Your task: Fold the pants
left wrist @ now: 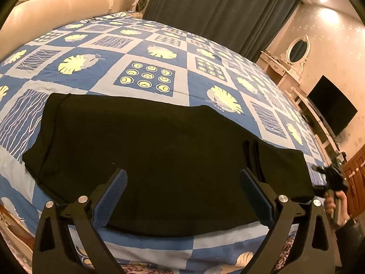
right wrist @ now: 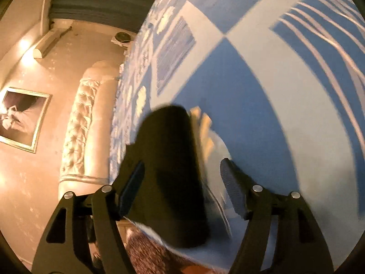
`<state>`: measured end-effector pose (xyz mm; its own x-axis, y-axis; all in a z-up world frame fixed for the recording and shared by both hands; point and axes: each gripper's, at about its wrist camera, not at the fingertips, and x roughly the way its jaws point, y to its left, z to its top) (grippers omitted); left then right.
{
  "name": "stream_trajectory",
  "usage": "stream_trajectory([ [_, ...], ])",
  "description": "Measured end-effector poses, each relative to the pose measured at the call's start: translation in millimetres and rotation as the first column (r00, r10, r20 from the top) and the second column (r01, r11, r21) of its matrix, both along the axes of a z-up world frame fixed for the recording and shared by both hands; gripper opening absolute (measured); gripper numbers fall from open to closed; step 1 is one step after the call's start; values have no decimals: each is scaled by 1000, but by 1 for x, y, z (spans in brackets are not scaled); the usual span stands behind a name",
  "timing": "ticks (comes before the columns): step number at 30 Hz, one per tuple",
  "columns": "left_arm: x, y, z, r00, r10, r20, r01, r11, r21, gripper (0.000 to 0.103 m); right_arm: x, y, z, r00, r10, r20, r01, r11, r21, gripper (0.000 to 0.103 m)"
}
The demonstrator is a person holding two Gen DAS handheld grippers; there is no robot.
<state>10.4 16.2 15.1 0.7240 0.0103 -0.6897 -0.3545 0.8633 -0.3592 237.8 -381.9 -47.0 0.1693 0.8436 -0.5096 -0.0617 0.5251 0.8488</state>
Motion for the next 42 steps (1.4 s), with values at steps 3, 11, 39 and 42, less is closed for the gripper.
stream_trajectory([
  [3,0,0,0,1000,1,9,-1,1000,-9,98,23,16,-5,1000,-4,-9,4,1000,31,69],
  [11,1,2,-5,1000,-6,0,6,999,-40,98,49,54,-5,996,91,12,-91,996,-11,52],
  [39,-36,169,-2,996,20,82,8,944,-330,98,-29,24,62,985,-22,173,26,1000,-17,76],
  [42,-39,204,-26,999,27,40,-8,913,-409,98,-40,34,67,982,-6,190,11,1000,-26,76],
])
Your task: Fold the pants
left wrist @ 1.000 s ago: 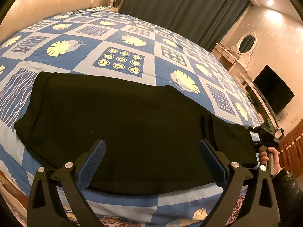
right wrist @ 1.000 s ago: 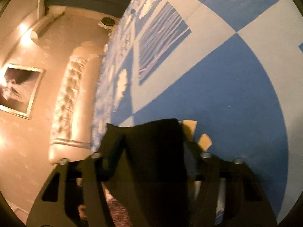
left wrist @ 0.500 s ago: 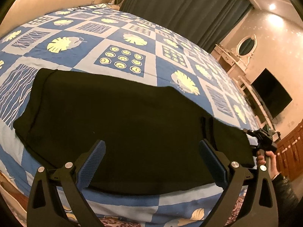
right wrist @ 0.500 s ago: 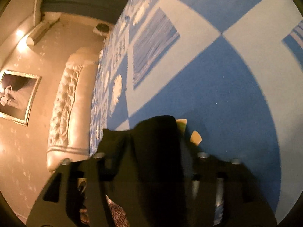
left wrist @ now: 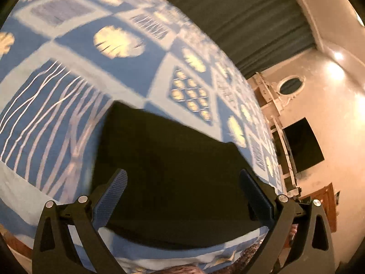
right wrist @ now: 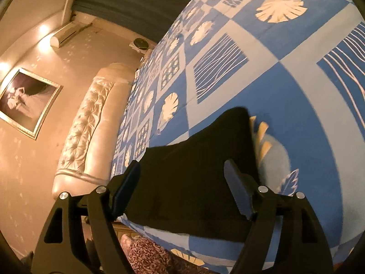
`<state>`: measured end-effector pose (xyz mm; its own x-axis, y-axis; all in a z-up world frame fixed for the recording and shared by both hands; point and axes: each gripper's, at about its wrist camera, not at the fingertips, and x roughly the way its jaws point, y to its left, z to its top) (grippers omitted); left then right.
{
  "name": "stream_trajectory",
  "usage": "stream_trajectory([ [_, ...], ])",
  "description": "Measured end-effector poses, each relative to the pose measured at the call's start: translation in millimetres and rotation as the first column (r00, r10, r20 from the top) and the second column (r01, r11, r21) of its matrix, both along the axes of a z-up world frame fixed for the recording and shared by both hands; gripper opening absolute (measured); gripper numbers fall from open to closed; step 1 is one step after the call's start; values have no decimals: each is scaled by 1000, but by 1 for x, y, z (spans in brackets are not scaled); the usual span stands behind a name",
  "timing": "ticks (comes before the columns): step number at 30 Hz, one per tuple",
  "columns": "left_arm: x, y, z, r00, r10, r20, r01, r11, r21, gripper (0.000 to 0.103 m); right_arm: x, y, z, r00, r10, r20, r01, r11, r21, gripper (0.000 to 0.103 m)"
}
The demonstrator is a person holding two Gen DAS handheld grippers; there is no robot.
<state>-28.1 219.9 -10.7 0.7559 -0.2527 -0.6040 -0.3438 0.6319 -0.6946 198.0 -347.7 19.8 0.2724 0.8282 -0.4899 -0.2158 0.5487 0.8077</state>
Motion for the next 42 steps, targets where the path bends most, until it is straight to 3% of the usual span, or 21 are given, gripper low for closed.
stream_trajectory([
  [4,5,22,-27,999,-18,-34,15,997,-73,98,-8,16,1,999,31,9,-31,999,-18,76],
  [8,4,28,-36,998,0,-63,-2,1000,-30,98,-11,27,-8,998,53,-23,-53,999,-13,76],
  [14,8,30,-44,997,-50,-60,50,999,-7,98,-13,37,-13,997,70,-38,-71,997,-27,76],
  [19,6,36,-46,998,-60,-6,59,996,-61,98,-13,38,-14,997,70,-38,-71,997,-28,76],
  [24,11,26,-45,997,-72,39,74,995,-60,97,-13,38,-15,997,72,-40,-74,997,-28,77],
  [25,12,27,-46,998,-54,44,57,996,-72,89,-14,39,-15,996,75,-40,-76,997,-28,77],
  [26,13,28,-48,999,-39,32,42,996,-75,74,-14,39,-15,996,75,-38,-76,997,-30,77],
  [27,15,30,-52,1000,-30,0,30,997,-77,39,-15,40,-15,996,75,-37,-76,997,-32,77],
  [28,17,32,-61,999,-20,-47,15,995,-102,29,-15,40,-15,997,75,-37,-76,997,-31,77],
  [29,15,34,-66,999,-9,-41,4,992,-130,29,-15,39,-15,997,73,-39,-74,997,-29,77],
  [32,15,31,-64,999,-10,-40,5,994,-112,28,-15,39,-14,997,70,-40,-71,997,-25,77],
  [36,13,25,-54,999,29,-26,-32,988,-151,16,-15,39,-15,997,65,-40,-66,997,-27,77],
  [42,23,-19,9,995,2,99,13,988,-151,16,-16,45,-11,997,71,-34,-72,997,-13,77],
])
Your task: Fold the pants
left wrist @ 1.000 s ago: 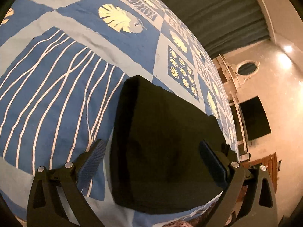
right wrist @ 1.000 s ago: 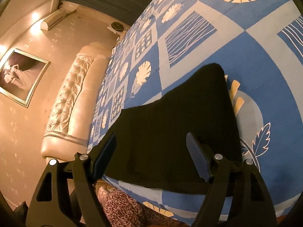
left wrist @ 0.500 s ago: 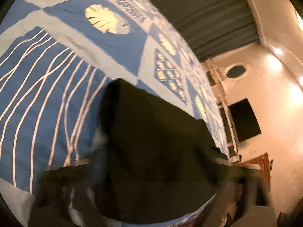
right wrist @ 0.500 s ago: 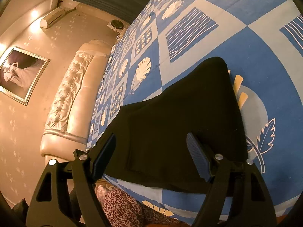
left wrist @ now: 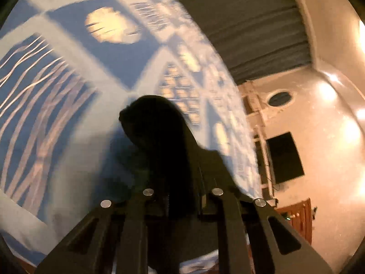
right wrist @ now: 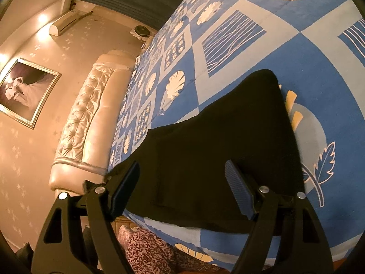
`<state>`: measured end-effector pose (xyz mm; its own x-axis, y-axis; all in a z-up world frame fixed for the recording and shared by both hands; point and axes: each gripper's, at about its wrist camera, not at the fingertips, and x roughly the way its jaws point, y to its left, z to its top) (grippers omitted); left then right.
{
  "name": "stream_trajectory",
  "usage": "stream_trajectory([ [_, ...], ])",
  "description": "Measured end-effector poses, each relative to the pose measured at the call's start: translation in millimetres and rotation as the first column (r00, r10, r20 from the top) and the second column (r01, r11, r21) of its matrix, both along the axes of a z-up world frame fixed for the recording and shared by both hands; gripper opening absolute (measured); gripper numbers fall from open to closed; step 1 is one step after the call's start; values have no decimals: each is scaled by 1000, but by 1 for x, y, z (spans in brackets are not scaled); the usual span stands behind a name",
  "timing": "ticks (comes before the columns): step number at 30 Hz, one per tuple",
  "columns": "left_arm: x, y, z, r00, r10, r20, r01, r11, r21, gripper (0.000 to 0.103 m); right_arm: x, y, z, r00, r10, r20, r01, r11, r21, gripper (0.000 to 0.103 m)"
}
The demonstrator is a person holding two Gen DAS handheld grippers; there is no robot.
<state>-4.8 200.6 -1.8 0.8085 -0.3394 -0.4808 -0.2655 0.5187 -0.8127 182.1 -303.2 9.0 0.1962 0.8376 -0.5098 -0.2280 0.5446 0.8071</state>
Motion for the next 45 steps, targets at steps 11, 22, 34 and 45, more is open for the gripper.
stream_trajectory([
  [11,93,-170,67,960,-257,113,248,965,88,16,-6,17,2,999,54,-2,-54,998,19,77],
  [22,147,-285,-4,933,-354,-69,361,921,149,61,-11,23,-1,996,89,-1,-89,996,0,77],
  [34,76,-223,45,993,-115,-1,106,919,380,86,-22,54,3,988,155,-20,-155,988,2,77],
  [45,55,-169,8,992,61,-114,-20,943,331,86,-29,110,-25,985,166,-48,-170,979,-115,77],
])
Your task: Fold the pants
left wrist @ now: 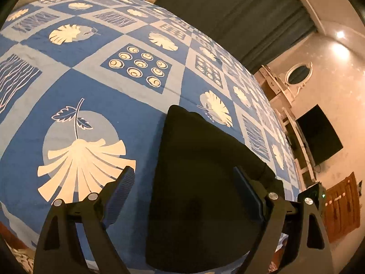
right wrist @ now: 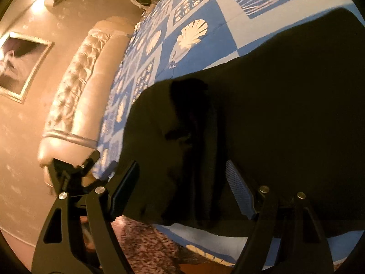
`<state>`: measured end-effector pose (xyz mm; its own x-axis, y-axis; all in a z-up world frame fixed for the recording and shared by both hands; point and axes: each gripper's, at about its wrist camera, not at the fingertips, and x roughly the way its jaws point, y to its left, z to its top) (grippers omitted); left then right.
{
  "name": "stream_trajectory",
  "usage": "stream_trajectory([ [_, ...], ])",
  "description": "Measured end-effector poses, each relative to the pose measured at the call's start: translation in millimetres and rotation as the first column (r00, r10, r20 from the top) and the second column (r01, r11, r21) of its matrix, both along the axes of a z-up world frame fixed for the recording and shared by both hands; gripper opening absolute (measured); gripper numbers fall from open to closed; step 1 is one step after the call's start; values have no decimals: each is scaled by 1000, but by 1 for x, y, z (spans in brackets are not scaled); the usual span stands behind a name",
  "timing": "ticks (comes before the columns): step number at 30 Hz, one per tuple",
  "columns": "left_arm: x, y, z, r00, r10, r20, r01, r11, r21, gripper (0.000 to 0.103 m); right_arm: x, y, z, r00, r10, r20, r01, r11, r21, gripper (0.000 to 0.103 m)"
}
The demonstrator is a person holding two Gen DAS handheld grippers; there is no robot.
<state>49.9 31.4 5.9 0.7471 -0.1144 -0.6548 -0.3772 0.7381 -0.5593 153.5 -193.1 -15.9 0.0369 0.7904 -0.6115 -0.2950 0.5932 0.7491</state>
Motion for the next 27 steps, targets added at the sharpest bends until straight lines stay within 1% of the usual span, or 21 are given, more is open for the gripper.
stream_trajectory([
  [3,2,-9,0,1000,-17,-15,18,998,59,86,-5,7,2,1000,23,21,-22,999,-27,77],
  [4,2,-14,-1,999,-25,-24,27,996,80,86,-6,9,3,999,25,30,-24,999,-37,75],
  [5,3,-14,-3,999,-30,-31,32,995,92,86,-7,10,2,999,29,32,-28,999,-44,65],
  [6,4,-17,-4,998,-37,-45,42,992,117,86,-9,13,2,999,41,32,-39,998,-53,59],
  [7,5,-18,-6,998,-40,-52,47,991,129,86,-9,15,0,998,49,29,-47,997,-58,49],
  [8,5,-20,-8,997,-43,-60,51,989,138,86,-10,18,-2,998,61,24,-60,996,-63,44],
  [10,6,-22,-10,996,-45,-78,57,986,156,86,-11,21,-4,997,72,34,-69,995,-76,41],
  [12,7,-23,-11,995,-49,-85,62,985,161,86,-10,21,-5,997,70,28,-68,995,-69,32],
  [13,6,-23,-11,995,-50,-85,63,985,162,86,-10,21,-6,997,72,17,-71,996,-60,25],
  [17,6,-24,-10,995,-47,-88,61,984,168,86,-8,21,-9,998,60,-18,-60,998,-32,18],
  [19,6,-24,-10,995,-45,-87,59,984,168,86,-8,21,-6,998,52,-25,-53,998,-23,16],
  [27,5,-22,-8,995,-40,-92,55,984,167,86,-5,14,18,999,53,9,-53,999,-2,11],
])
